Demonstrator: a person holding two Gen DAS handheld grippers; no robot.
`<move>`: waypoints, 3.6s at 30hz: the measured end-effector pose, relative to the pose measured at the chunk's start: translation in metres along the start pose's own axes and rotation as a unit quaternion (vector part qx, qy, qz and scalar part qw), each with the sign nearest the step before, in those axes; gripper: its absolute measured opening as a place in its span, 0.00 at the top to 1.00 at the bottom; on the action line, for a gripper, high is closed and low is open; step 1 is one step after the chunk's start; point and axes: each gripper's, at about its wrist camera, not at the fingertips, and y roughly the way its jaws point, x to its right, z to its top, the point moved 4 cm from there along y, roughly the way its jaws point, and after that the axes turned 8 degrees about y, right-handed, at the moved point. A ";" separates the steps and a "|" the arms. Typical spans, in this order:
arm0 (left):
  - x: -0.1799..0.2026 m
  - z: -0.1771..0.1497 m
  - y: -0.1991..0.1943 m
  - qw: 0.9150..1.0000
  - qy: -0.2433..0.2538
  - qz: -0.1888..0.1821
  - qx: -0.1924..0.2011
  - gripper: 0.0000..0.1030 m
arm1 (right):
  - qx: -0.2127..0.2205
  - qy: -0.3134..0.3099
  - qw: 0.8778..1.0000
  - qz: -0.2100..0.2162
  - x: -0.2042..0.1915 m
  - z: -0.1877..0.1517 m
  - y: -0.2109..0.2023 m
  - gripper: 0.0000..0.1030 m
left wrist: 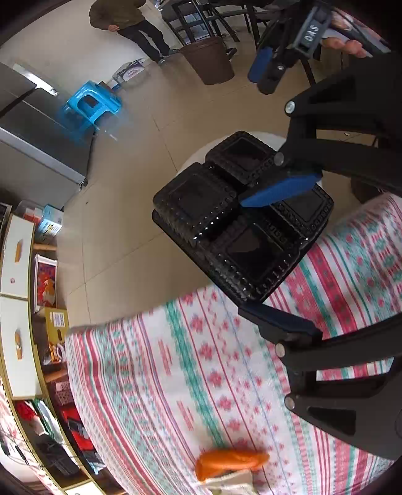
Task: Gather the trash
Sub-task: 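Carry the white paper over the bucket and open the right tool while the left tool carries the tray, then lower the black tray into the bucket and open the left tool, then grasp the white nut snack packet with the left tool, then grasp the orange carrot-shaped toy with the right tool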
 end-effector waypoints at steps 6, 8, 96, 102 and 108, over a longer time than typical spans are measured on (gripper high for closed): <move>0.016 0.008 0.013 1.000 0.014 -0.023 0.005 0.36 | 0.000 0.005 1.000 -0.001 0.010 0.000 -0.003 0.46; 0.019 0.010 0.017 0.999 0.020 -0.027 0.002 0.34 | 0.001 0.002 1.000 -0.002 0.010 0.001 -0.004 0.46; -0.277 -0.095 -0.119 0.976 -0.216 0.018 0.023 0.94 | -0.061 -0.202 0.976 0.048 -0.328 -0.017 0.120 0.20; -0.282 -0.109 -0.135 0.975 -0.218 0.021 0.032 0.95 | -0.053 -0.239 0.967 0.077 -0.359 -0.025 0.128 0.25; -0.280 -0.117 -0.147 0.976 -0.209 0.031 0.043 0.95 | -0.058 -0.238 0.966 0.082 -0.381 -0.030 0.151 0.40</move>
